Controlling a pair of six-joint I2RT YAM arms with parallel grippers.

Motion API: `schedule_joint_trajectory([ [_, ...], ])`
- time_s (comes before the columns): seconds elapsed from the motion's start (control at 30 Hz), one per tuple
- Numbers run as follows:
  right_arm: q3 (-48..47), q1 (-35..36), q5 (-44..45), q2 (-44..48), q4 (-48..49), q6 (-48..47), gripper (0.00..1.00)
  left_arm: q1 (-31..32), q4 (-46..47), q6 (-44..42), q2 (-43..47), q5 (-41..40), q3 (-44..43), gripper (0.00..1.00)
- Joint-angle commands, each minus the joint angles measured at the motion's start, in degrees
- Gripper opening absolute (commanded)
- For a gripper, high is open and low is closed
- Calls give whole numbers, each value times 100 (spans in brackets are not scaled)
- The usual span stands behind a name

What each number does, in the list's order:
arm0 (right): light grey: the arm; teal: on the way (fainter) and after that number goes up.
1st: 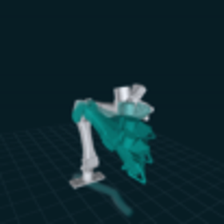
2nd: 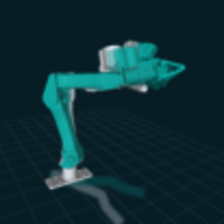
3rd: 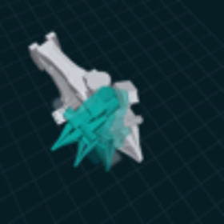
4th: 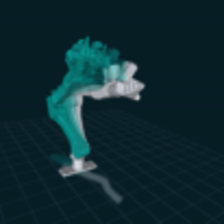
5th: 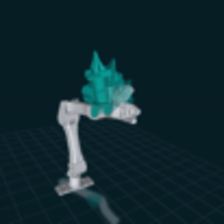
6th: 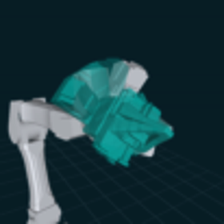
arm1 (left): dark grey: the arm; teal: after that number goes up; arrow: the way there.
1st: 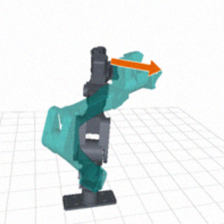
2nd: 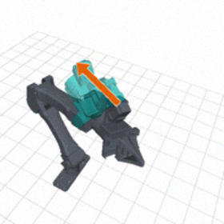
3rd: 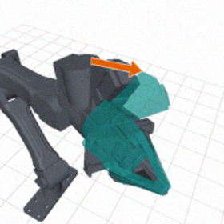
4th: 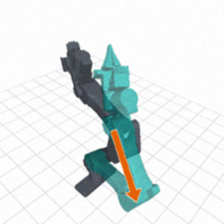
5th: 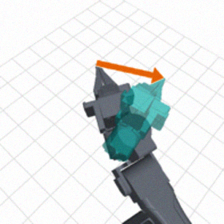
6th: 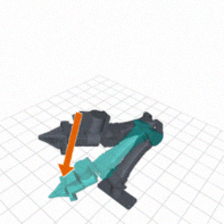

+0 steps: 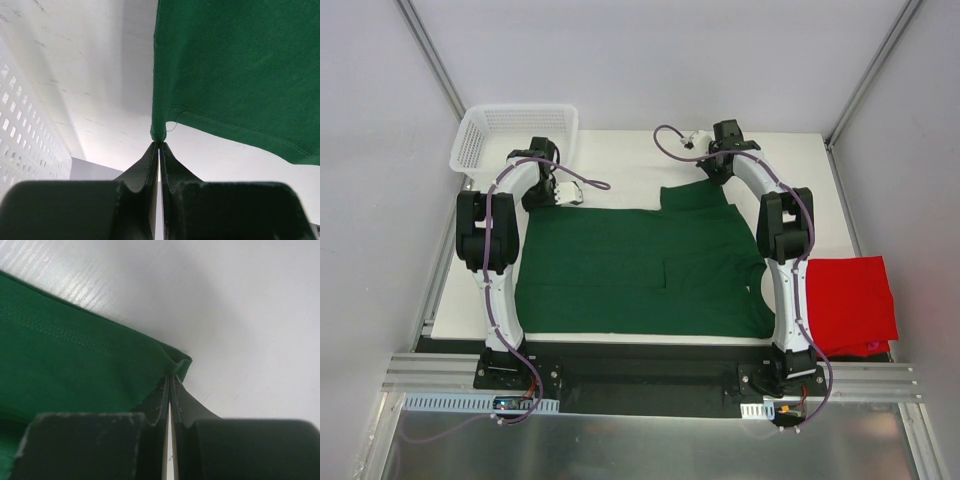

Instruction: Fold and stack the t-shirts

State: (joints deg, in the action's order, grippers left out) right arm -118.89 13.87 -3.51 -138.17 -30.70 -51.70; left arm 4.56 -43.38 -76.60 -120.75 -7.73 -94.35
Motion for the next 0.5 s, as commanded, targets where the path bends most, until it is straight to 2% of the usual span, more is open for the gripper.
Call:
schedule_joint_trajectory([
  [0.0,24,55,-89,484,-15,-33,1,54,-198,92,-80,-62,-198,0],
  [0.47,85,151,-62,888,-24,-94,1,54,-215,40,262,-54,13,0],
])
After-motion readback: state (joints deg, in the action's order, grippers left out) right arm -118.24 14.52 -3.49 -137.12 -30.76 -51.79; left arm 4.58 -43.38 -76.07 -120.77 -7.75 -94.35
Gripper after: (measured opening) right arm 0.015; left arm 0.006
